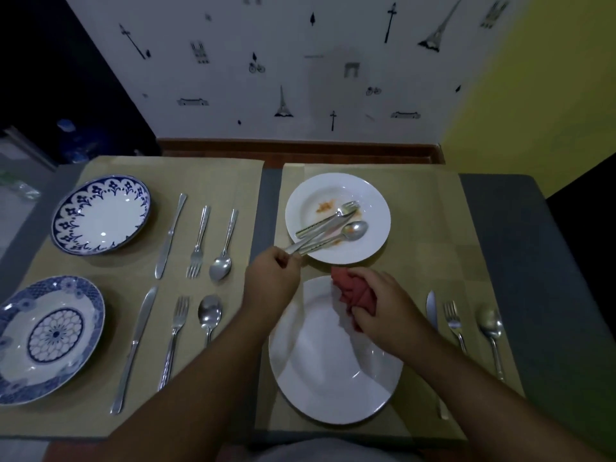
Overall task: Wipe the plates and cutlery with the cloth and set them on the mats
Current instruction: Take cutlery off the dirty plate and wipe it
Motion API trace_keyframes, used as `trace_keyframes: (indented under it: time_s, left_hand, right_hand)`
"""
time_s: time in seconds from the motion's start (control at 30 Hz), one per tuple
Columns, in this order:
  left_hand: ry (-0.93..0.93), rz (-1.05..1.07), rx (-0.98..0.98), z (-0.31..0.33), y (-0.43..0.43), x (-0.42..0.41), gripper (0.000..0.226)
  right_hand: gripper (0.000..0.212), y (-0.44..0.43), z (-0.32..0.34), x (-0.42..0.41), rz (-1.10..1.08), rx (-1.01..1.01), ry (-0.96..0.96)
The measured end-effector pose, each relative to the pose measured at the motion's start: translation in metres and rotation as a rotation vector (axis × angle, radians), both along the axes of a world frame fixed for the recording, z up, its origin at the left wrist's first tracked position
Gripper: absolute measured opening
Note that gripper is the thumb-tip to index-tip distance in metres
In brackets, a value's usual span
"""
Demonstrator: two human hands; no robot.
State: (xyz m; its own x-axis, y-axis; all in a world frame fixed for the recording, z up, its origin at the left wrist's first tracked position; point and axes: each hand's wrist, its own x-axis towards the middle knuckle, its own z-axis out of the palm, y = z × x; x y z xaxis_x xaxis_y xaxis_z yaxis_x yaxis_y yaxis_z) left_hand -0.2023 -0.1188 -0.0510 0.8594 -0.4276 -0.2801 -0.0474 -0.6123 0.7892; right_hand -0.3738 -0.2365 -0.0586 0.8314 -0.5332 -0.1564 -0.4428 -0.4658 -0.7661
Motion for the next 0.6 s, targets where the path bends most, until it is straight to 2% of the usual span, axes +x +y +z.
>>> trace_keyframes:
  time_s: [0.1,0.4,0.5,0.6]
  left_hand:
    - [-0.012,0.038,0.011,-0.001,-0.02,0.018,0.01]
    - [0.076,0.03,0.117,-0.02,-0.041,0.039,0.02]
    - [0.16,0.057,0.093,-0.018,-0.041,0.041,0.019]
    - [0.333,0.096,0.012,-0.014,-0.036,0.043,0.023]
  right_hand:
    - [0.067,-0.011,0.005,0.01,-0.086,0.052,-0.036]
    - [0.071,-0.023,0.001,0.013,-0.229,0.206,-0.015]
    - [0.071,-0.025,0.002,0.011,-0.309,0.345,-0.034]
    - [0.076,-0.027,0.005,0.01,-0.39,0.438,-0.068]
